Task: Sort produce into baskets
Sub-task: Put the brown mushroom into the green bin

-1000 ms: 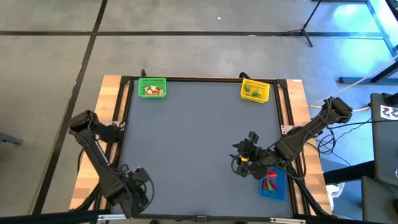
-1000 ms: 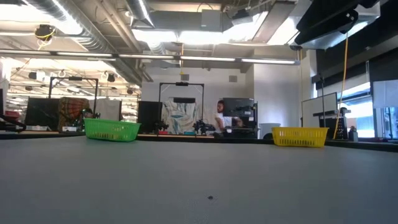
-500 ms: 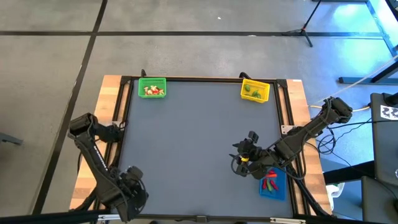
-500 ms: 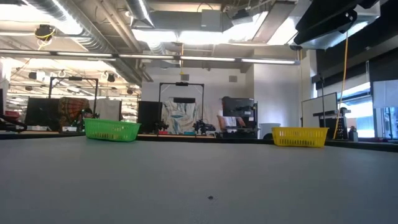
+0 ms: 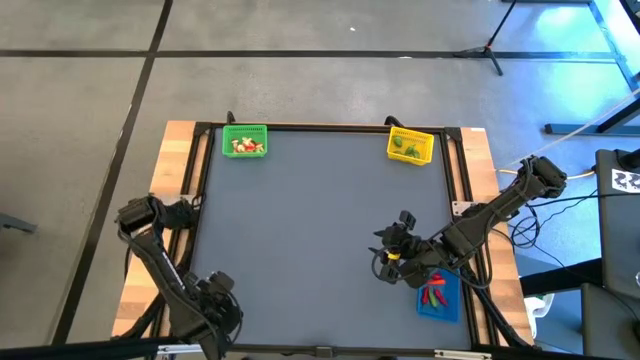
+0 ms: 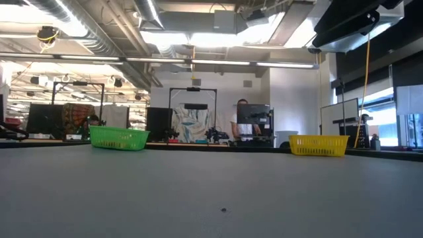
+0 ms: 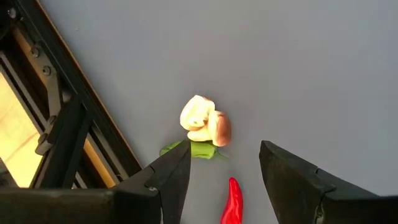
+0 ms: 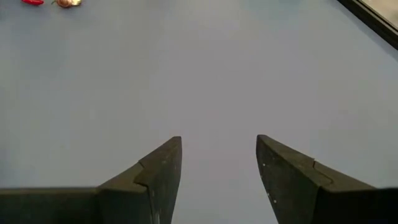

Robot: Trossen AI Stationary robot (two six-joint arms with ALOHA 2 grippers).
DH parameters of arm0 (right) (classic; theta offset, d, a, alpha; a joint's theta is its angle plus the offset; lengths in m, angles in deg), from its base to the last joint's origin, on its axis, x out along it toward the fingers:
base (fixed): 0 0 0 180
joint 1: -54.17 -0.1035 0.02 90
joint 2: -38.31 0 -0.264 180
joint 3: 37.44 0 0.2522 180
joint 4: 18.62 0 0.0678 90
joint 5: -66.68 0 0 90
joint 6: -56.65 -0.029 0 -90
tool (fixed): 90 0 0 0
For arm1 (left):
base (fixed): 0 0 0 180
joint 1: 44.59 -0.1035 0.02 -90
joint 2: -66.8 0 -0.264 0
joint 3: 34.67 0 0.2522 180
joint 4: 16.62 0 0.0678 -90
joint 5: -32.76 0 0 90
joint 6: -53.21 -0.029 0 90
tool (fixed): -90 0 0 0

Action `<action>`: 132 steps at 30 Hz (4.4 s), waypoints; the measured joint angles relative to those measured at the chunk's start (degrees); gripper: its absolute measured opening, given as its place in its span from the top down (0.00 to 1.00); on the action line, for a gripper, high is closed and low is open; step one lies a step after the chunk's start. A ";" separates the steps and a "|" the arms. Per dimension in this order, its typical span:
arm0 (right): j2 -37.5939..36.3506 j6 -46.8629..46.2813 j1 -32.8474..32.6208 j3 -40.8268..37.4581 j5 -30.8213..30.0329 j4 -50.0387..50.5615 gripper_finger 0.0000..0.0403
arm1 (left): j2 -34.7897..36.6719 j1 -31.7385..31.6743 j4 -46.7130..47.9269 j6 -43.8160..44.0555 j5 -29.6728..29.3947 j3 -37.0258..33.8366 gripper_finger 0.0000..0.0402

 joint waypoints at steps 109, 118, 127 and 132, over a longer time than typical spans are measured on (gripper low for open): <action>19.83 8.90 11.28 -0.02 -1.55 -11.88 0.49 | 38.82 -50.68 -23.41 -73.11 -31.80 -25.62 1.00; 24.80 12.08 19.86 -0.02 -1.47 -17.61 0.49 | 39.96 -66.48 -33.20 -83.88 -33.12 -31.79 1.00; 26.43 11.93 26.31 -0.01 2.62 -21.02 0.49 | 39.81 -80.88 -47.68 -91.43 -33.12 -37.43 1.00; 27.06 12.08 28.77 -0.04 2.77 -25.09 0.49 | 39.77 -87.66 -54.56 -94.10 -33.12 -39.83 1.00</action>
